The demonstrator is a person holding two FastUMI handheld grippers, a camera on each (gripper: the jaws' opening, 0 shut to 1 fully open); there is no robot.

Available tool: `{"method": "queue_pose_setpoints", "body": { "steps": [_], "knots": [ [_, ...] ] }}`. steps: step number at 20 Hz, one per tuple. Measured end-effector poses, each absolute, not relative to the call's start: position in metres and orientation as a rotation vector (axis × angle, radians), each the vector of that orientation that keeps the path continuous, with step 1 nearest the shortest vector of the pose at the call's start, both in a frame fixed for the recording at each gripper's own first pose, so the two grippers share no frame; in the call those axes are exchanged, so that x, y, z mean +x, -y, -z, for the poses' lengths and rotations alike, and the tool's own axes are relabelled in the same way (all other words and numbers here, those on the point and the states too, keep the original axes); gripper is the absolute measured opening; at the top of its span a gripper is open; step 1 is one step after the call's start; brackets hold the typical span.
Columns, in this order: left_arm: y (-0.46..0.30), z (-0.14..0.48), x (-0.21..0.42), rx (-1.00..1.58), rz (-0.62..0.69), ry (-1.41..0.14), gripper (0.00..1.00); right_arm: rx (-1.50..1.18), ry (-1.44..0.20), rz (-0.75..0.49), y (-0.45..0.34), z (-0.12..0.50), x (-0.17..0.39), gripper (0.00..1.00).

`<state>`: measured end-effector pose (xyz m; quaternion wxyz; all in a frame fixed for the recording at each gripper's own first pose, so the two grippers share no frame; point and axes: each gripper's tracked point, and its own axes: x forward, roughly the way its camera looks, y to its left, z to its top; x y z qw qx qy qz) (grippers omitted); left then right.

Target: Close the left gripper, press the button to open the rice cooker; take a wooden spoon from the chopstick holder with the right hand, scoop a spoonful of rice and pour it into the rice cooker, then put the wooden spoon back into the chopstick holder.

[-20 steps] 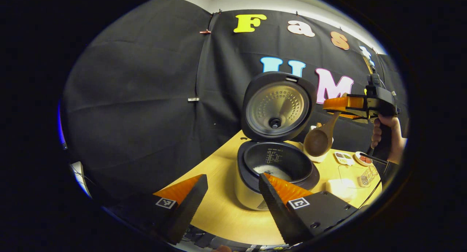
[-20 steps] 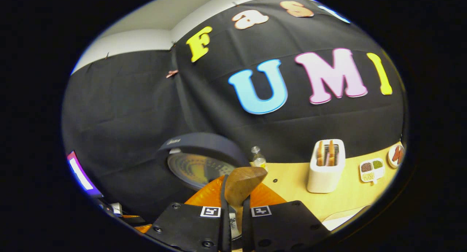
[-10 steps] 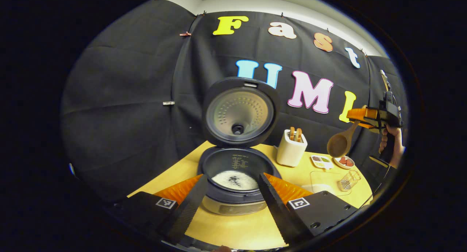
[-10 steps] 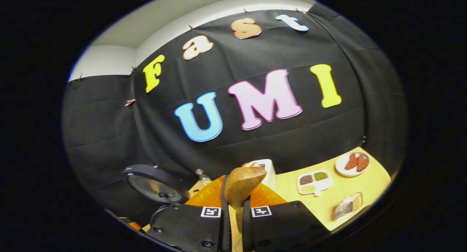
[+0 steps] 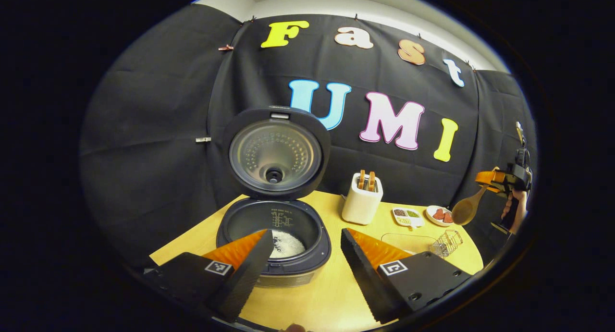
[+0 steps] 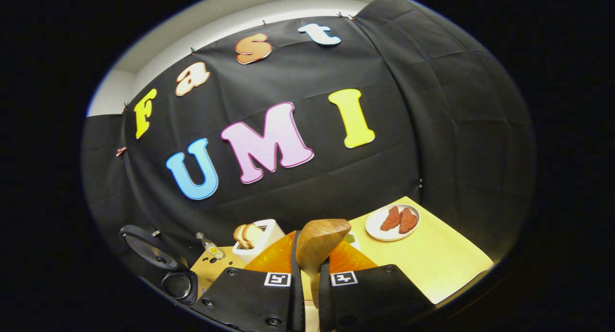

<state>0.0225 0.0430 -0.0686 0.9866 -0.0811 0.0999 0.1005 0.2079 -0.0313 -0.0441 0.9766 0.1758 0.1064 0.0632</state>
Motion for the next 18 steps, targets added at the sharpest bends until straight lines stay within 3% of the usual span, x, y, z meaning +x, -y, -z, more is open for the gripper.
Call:
{"method": "queue_pose_setpoints", "body": {
  "steps": [8, 18],
  "knots": [
    [-0.007, 0.061, 0.034, -0.149, -0.263, -0.208, 0.96, 0.366, -0.305, -0.038, 0.086, 0.112, 0.239, 0.16],
    [-0.033, 0.046, 0.026, -0.120, -0.423, -0.195, 0.96, 0.402, -0.464, -0.018, 0.091, 0.197, 0.256, 0.16]
  ]
}}
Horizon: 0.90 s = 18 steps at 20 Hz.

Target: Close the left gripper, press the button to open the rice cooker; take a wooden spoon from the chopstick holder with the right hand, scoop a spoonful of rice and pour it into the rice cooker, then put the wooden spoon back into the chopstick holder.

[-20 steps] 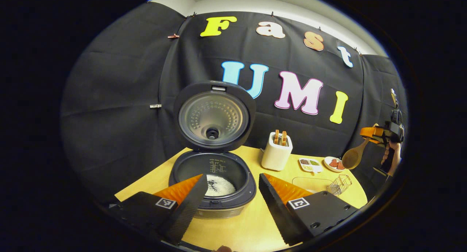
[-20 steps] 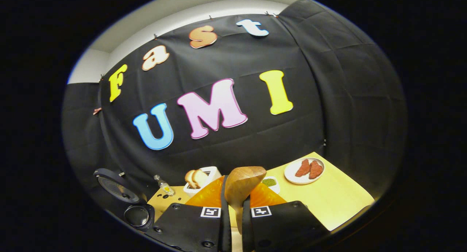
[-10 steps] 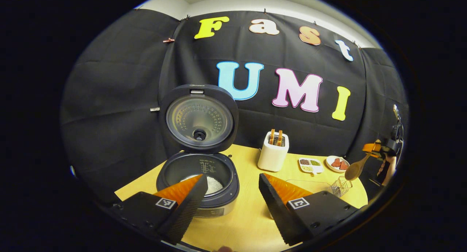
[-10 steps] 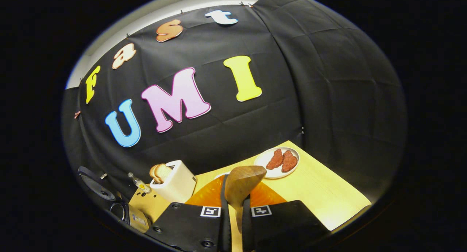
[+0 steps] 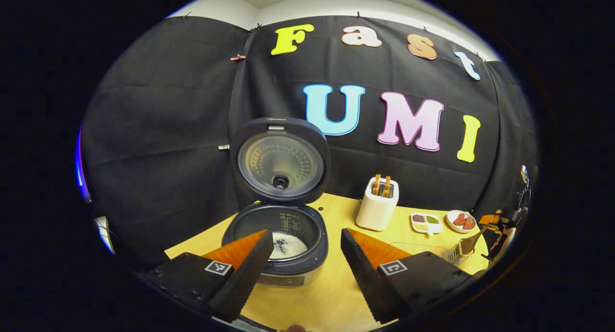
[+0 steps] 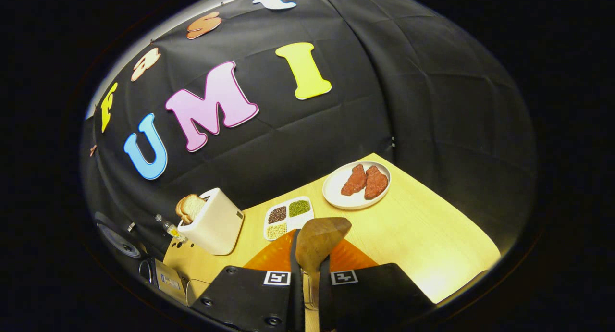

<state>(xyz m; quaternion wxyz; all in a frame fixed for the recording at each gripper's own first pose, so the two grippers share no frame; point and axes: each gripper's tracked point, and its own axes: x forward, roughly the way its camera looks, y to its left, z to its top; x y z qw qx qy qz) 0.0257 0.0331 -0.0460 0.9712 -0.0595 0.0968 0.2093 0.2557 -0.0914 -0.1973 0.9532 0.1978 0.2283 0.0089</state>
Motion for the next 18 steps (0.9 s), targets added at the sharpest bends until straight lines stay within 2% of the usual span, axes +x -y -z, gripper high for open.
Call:
{"method": "queue_pose_setpoints", "body": {
  "steps": [6, 11, 13, 16, 18],
  "knots": [
    [-0.066, 0.017, 0.026, -0.067, -0.497, -0.139, 0.96, 0.455, -0.505, 0.025, 0.101, 0.222, 0.262, 0.16],
    [-0.080, -0.016, 0.042, -0.054, -0.485, -0.065, 0.96, 0.423, -0.489, 0.056, 0.111, 0.221, 0.261, 0.23],
    [-0.088, -0.031, 0.052, -0.051, -0.482, -0.024, 0.95, 0.421, -0.488, 0.062, 0.113, 0.215, 0.253, 0.47],
    [-0.106, -0.061, 0.064, 0.007, -0.500, 0.047, 0.95, 0.375, -0.474, 0.075, 0.122, 0.206, 0.236, 0.99],
    [-0.116, -0.080, 0.073, 0.042, -0.496, 0.101, 0.95, 0.353, -0.445, 0.093, 0.133, 0.189, 0.221, 0.99]
  ]
}}
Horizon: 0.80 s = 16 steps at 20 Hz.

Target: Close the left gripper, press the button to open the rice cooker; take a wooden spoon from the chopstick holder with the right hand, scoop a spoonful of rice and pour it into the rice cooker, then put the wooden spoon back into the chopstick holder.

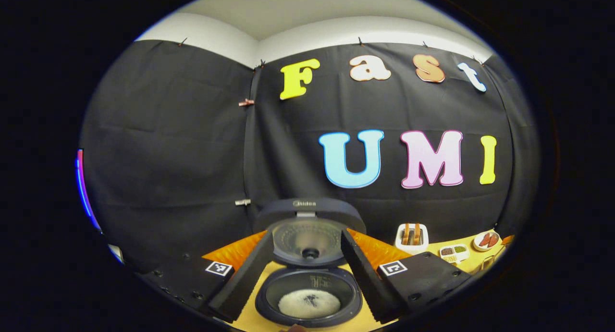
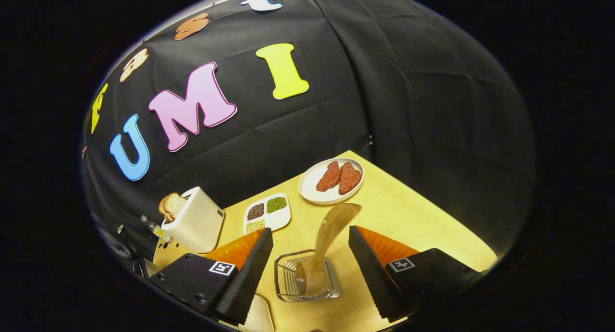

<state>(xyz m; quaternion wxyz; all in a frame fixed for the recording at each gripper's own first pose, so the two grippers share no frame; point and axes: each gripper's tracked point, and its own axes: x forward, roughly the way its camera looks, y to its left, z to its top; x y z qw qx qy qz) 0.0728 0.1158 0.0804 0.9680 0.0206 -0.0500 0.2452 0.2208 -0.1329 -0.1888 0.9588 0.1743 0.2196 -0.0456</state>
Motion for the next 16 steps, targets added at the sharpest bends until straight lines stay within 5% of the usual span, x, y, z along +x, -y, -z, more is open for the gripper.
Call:
{"method": "queue_pose_setpoints", "body": {
  "steps": [16],
  "knots": [
    [-0.165, -0.112, 0.185, 0.080, -0.326, 0.229, 0.93, 0.228, -0.275, 0.097, 0.108, 0.084, 0.107, 0.98]
  ]
}}
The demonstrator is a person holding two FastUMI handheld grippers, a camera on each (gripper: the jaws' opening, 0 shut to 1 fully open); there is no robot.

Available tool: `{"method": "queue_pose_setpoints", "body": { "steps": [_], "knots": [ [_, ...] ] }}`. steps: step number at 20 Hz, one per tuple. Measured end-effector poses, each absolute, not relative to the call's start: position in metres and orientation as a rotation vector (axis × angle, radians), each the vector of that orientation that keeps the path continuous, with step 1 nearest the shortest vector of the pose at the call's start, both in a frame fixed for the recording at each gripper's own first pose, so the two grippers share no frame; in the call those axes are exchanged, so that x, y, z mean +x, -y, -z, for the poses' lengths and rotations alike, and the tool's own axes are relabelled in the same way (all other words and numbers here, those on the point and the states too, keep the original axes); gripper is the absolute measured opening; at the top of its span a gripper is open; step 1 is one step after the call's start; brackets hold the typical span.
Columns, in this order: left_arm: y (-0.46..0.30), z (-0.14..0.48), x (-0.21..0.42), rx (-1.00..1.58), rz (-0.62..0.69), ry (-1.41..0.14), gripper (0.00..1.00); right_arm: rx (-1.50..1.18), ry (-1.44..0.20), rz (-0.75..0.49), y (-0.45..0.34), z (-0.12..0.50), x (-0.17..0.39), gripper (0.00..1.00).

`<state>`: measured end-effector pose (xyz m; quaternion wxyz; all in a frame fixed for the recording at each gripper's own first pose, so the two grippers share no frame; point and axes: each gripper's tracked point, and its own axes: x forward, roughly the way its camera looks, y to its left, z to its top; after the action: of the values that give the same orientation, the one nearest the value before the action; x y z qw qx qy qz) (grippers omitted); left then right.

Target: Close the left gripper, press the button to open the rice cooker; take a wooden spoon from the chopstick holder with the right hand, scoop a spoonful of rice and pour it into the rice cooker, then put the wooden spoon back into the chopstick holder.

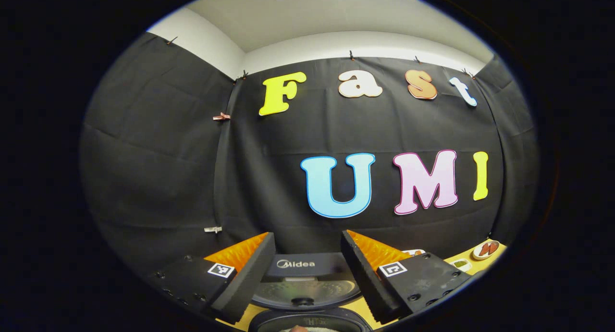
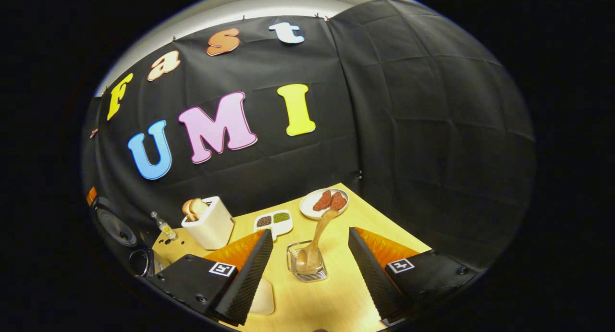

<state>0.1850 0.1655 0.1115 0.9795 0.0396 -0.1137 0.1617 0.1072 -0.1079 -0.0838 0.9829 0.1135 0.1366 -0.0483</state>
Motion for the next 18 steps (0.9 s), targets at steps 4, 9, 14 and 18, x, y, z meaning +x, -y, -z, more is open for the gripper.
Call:
{"method": "queue_pose_setpoints", "body": {
  "steps": [4, 9, 14, 18],
  "knots": [
    [-0.173, -0.107, 0.200, 0.127, -0.322, 0.192, 0.94, 0.228, -0.249, 0.069, 0.082, 0.070, 0.093, 0.99],
    [-0.177, -0.093, 0.200, 0.096, -0.303, 0.124, 0.99, 0.207, -0.248, 0.035, 0.063, 0.068, 0.085, 0.98],
    [-0.160, -0.072, 0.169, 0.055, -0.308, 0.013, 1.00, 0.194, -0.253, -0.011, 0.052, 0.071, 0.094, 0.99],
    [-0.142, -0.042, 0.135, -0.017, -0.319, -0.121, 1.00, 0.192, -0.285, -0.050, 0.044, 0.079, 0.099, 0.99]
  ]
}}
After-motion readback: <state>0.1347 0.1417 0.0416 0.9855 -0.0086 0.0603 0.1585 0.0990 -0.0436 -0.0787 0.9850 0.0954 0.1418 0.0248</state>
